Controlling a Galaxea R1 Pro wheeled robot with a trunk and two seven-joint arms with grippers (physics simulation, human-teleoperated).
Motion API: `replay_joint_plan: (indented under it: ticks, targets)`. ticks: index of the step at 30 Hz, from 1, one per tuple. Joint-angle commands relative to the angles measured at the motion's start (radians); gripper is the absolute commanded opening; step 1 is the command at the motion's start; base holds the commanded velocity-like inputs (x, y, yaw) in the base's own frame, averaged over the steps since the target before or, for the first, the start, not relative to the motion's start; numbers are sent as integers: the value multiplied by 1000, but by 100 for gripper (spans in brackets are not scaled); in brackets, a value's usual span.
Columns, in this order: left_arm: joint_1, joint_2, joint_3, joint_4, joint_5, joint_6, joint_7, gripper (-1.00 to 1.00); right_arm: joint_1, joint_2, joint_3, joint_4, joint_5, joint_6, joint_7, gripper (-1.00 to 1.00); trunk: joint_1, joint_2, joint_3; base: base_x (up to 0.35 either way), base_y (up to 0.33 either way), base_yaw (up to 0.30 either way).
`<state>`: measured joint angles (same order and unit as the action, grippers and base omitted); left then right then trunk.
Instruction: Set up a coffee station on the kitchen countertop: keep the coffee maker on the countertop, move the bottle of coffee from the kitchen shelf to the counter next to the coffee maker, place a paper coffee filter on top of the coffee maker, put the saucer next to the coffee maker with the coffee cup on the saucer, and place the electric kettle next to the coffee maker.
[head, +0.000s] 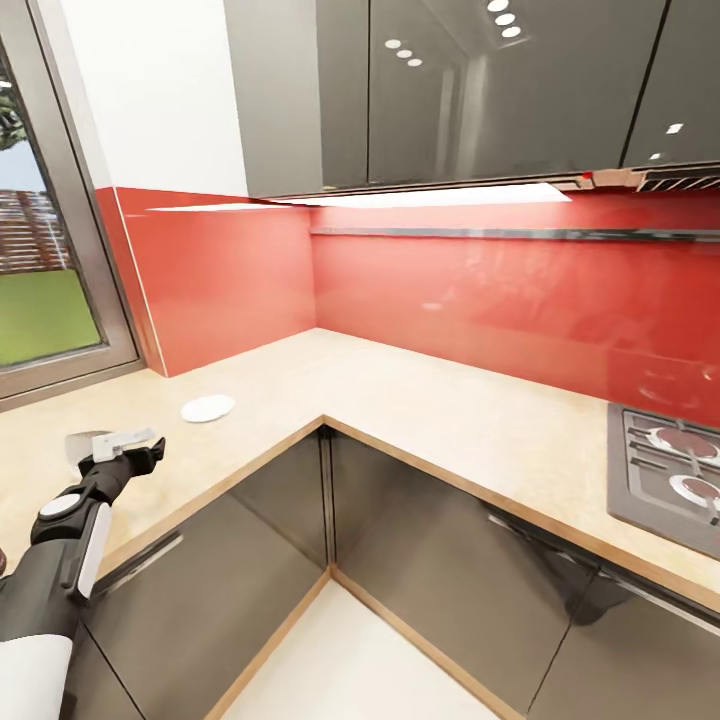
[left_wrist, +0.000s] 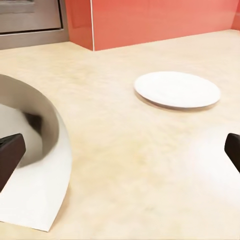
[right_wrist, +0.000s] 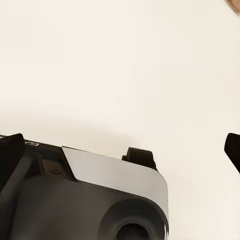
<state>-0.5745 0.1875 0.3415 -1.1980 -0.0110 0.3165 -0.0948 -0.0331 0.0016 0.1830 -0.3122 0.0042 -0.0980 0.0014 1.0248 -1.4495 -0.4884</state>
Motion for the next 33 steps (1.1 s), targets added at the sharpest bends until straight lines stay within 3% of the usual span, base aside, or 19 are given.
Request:
replay_joint_plan:
  ticks: [1, 33]
  targets:
    - [-1, 0, 2, -1, -1, 6, -6, 100, -1, 0, 1, 1, 0, -3, 0, 100, 0, -1, -1, 90, 0, 0]
    - [-1, 1, 16, 2, -1, 6, -6, 100, -1, 0, 1, 1, 0, -3, 0, 100, 0, -1, -1, 30, 22, 0]
